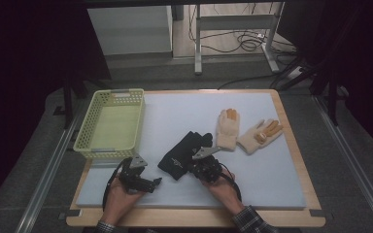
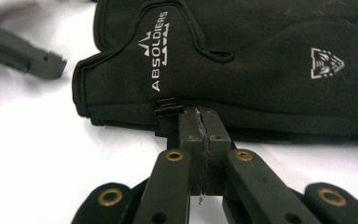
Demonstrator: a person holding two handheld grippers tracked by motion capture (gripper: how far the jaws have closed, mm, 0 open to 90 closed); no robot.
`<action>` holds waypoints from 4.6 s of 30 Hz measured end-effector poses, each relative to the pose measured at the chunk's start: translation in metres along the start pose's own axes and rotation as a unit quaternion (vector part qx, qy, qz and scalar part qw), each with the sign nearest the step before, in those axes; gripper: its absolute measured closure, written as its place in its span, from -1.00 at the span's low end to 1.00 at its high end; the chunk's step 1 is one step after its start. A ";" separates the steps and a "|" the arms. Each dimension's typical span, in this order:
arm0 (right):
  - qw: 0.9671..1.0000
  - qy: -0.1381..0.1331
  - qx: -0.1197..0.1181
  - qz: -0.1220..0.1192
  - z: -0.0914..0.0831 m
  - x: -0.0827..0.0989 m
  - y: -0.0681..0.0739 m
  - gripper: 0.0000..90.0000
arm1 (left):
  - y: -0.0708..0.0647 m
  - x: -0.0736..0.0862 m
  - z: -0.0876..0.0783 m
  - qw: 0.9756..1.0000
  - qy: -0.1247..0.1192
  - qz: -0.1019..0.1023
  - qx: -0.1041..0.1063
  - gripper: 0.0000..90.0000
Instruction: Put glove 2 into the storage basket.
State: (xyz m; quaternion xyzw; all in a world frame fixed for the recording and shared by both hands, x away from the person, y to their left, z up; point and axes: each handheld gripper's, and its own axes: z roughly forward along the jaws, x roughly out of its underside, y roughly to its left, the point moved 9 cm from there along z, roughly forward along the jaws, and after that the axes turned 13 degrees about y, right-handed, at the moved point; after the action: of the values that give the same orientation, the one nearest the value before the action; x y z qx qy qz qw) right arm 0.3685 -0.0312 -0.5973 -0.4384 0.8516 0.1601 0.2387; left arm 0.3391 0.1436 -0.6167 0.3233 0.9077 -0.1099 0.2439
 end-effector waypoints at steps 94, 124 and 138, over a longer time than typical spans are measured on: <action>0.994 -0.001 0.096 0.047 -0.062 0.083 -0.084 -0.60 | -0.019 -0.119 0.030 0.996 0.042 0.068 0.033 -1.00; 0.994 -0.001 0.096 0.047 -0.062 0.083 -0.084 -0.60 | -0.025 -0.114 0.049 0.987 0.096 0.122 0.048 -0.27; 0.994 -0.001 0.097 0.047 -0.062 0.083 -0.084 -0.60 | -0.022 -0.118 0.043 0.994 0.077 0.057 0.051 0.53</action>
State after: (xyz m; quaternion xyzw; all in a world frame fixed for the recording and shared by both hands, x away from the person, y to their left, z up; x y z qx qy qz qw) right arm 0.3791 -0.1639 -0.5963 -0.3725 0.8825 0.0883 0.2730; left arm 0.4196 0.0484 -0.5922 0.3944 0.8969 -0.1166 0.1623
